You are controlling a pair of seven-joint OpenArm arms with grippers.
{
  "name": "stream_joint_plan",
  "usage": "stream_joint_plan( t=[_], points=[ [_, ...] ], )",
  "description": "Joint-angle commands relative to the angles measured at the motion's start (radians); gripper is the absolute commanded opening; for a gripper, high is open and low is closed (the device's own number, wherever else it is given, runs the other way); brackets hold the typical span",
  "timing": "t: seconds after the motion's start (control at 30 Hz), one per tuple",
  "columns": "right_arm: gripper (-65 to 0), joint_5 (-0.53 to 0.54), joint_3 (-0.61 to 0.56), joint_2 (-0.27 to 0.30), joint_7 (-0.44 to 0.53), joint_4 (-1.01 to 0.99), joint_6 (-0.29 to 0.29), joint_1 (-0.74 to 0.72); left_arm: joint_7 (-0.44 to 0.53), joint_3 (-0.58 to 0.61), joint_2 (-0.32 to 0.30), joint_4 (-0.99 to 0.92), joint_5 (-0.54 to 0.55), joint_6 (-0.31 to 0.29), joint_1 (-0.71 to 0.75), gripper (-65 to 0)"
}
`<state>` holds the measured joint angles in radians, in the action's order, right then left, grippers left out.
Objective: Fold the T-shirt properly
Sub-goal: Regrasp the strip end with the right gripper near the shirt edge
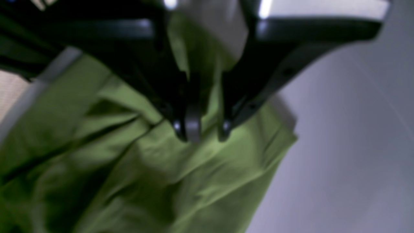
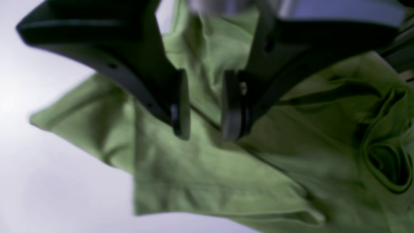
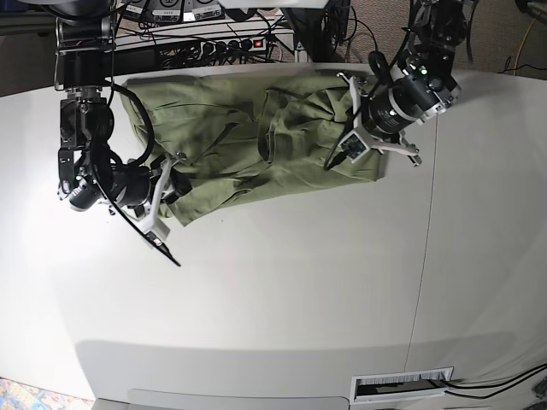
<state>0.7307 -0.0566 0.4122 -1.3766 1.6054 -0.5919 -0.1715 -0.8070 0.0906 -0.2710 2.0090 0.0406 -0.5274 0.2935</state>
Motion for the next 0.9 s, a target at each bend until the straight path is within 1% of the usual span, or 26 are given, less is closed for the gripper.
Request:
stream_joint_plan(
  t=[0.0, 0.1, 0.33, 0.37, 0.43, 0.47, 0.53, 0.63, 0.87],
  points=[
    [-46.3, 0.009, 0.024, 0.015, 0.005, 0.019, 0.001, -0.021, 0.022, -0.001, -0.012, 0.012, 0.003, 0.009, 0.001, -53.5],
    [-46.3, 0.01, 0.079, 0.021, 0.0, 0.019, 0.001, -0.006, 0.033, -0.001, -0.026, -0.006, 0.003, 0.011, 0.004, -53.5],
    [-46.2, 0.013, 0.19, 0.021, -0.003, 0.019, 0.001, 0.062, 0.084, -0.001, -0.025, -0.066, 0.003, 0.011, 0.003, -53.5],
    [-44.9, 0.013, 0.199, 0.02, -0.002, 0.019, 0.001, 0.073, 0.084, -0.001, -0.025, -0.068, 0.004, 0.011, 0.003, -53.5],
    [-38.6, 0.012, 0.21, 0.02, 0.004, 0.018, 0.001, 0.09, 0.084, -0.001, -0.025, -0.068, 0.004, 0.011, 0.003, -53.5],
    [-36.8, 0.009, 0.212, 0.02, 0.012, 0.018, 0.001, 0.099, 0.083, -0.001, -0.025, -0.068, 0.004, 0.011, 0.003, -53.5],
    [-36.2, 0.005, 0.214, 0.02, 0.03, 0.018, 0.001, 0.115, 0.083, -0.001, -0.025, -0.068, 0.004, 0.011, 0.003, -53.5],
    [-36.2, -0.013, 0.216, 0.019, 0.032, 0.018, 0.001, 0.128, 0.083, -0.001, -0.025, -0.068, 0.004, 0.011, 0.004, -53.5],
    [-36.2, -0.042, 0.227, -0.006, 0.037, 0.018, 0.004, 0.153, 0.09, -0.001, -0.025, -0.068, 0.004, 0.011, 0.006, -53.5]
  ],
)
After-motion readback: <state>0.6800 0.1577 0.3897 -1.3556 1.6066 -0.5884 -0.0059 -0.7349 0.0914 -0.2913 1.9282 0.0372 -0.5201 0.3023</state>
